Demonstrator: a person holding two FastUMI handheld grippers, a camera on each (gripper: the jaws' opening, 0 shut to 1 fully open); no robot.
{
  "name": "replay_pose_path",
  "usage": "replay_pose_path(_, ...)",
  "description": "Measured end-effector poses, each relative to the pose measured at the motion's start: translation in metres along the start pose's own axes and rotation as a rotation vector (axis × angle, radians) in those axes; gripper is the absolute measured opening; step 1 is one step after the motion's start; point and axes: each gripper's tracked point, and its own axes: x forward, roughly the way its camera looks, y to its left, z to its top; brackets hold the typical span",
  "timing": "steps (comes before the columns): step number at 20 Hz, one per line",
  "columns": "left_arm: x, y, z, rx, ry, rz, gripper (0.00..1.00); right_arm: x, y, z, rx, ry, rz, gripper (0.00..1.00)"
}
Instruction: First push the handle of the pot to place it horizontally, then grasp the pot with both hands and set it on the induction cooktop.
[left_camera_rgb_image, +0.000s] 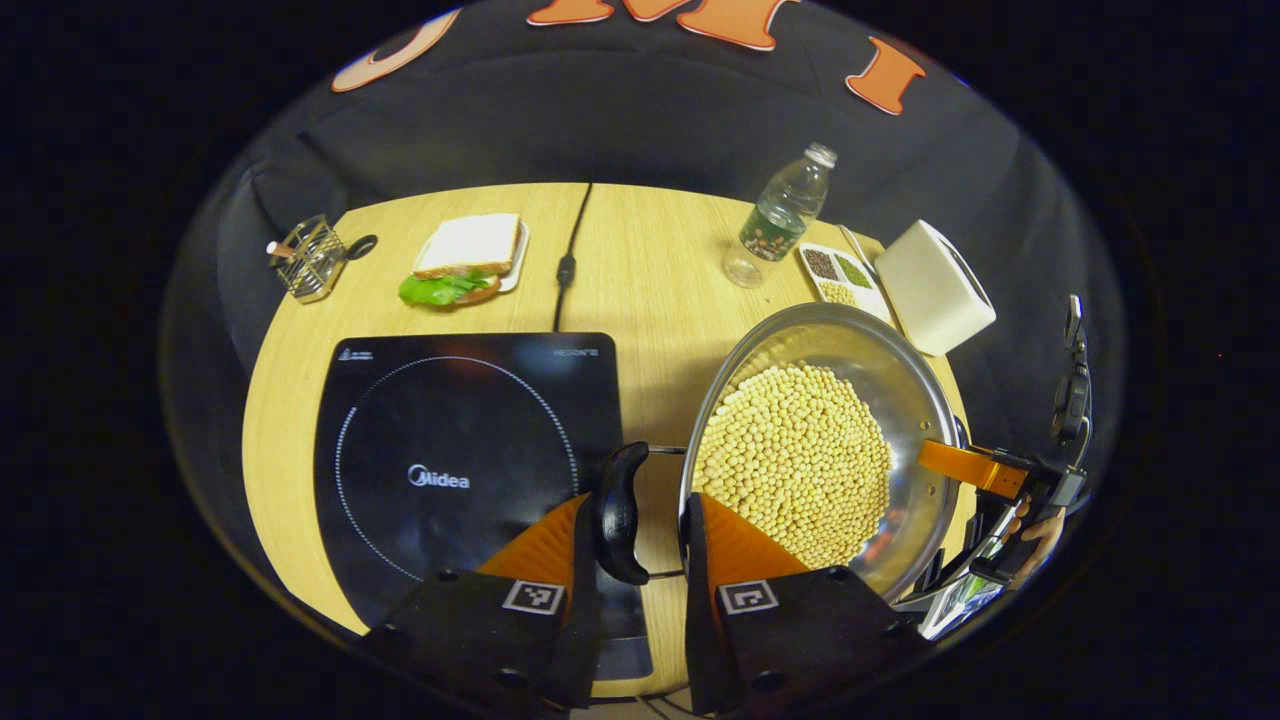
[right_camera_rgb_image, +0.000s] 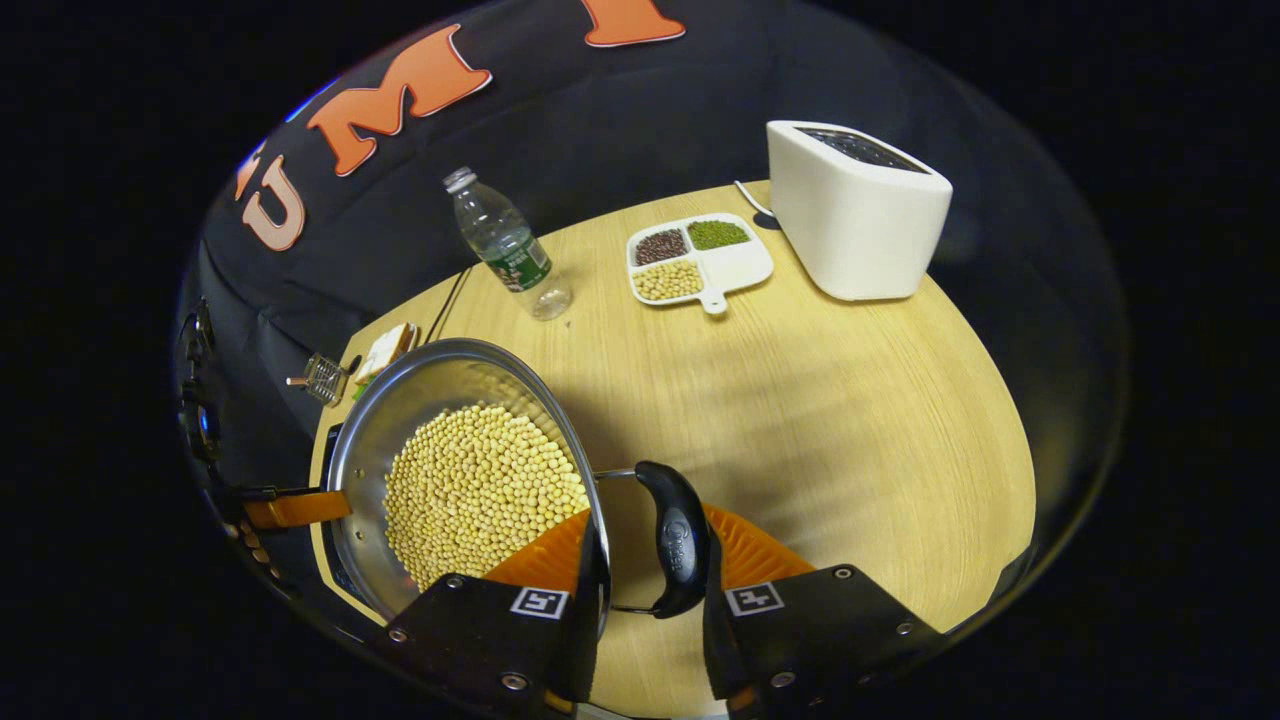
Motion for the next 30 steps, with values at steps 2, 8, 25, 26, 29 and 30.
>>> replay_pose_path(2,-0.012,0.016,0.004,-0.017,-0.011,0.003,0.43,-0.003,0.02,0.006,-0.014,-0.001,0.012,0.43)
replay_pose_path(8,-0.022,0.068,0.01,-0.05,-0.001,-0.014,0.43,-0.009,0.079,0.004,-0.028,0.019,0.026,0.42)
replay_pose_path(25,-0.043,0.238,0.008,-0.062,0.034,-0.034,0.42,0.013,0.237,-0.041,-0.021,0.059,-0.001,0.43)
replay_pose_path(26,-0.044,0.246,0.007,-0.065,0.037,-0.031,0.42,0.016,0.244,-0.046,-0.021,0.065,0.0,0.43)
replay_pose_path(29,-0.044,0.241,0.006,-0.075,0.046,-0.021,0.42,0.027,0.258,-0.054,-0.024,0.079,0.002,0.43)
replay_pose_path(30,-0.044,0.241,0.006,-0.079,0.049,-0.019,0.42,0.03,0.262,-0.057,-0.025,0.083,0.002,0.43)
